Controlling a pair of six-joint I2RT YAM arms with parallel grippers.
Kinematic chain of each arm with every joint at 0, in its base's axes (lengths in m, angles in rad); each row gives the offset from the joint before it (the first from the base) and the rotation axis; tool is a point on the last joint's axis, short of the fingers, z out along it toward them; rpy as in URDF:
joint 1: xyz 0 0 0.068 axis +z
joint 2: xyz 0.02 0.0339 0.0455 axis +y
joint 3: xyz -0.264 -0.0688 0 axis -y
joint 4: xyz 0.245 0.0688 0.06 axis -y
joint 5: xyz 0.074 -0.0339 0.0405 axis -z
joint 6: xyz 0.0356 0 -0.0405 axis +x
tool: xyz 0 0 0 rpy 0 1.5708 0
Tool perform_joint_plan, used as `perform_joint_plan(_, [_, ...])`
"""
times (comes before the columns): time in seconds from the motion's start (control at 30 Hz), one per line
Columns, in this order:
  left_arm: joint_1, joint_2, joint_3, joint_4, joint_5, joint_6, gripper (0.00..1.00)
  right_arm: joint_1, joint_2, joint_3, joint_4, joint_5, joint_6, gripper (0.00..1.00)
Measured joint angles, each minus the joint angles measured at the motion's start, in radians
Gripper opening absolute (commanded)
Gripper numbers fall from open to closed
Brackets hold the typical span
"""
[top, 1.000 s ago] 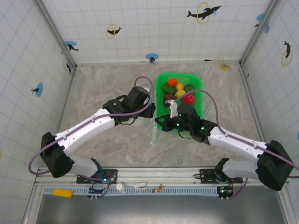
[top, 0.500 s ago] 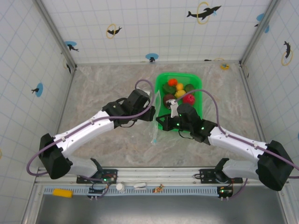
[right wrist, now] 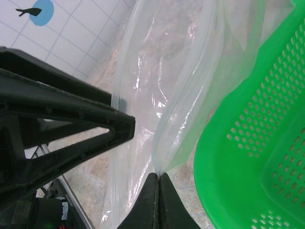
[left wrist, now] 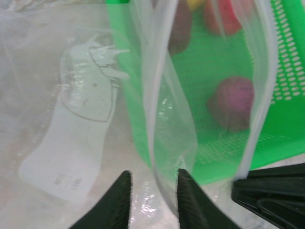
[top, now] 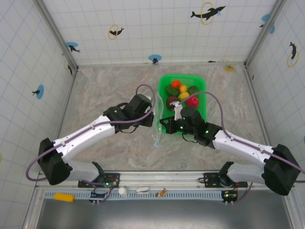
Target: Place the food in the zip-top bag and seal the zipper
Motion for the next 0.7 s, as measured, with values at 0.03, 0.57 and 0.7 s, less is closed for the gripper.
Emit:
perform_joint_plan(0.03, [0.000, -0.005, -0.007, 0.016, 0.014, -0.009, 0.20, 0.000, 0.000, 0.000, 0.000, 0.002, 0.000, 0.00])
perform_joint_plan(0.57, [0.000, -0.041, -0.071, 0.137, 0.053, -0.082, 0.07, 0.000, -0.010, 0.000, 0.000, 0.021, 0.005, 0.00])
perform_joint_plan(0.7, [0.000, -0.042, -0.071, 0.141, 0.033, -0.077, 0.00, 0.000, -0.013, 0.000, 0.000, 0.023, 0.005, 0.00])
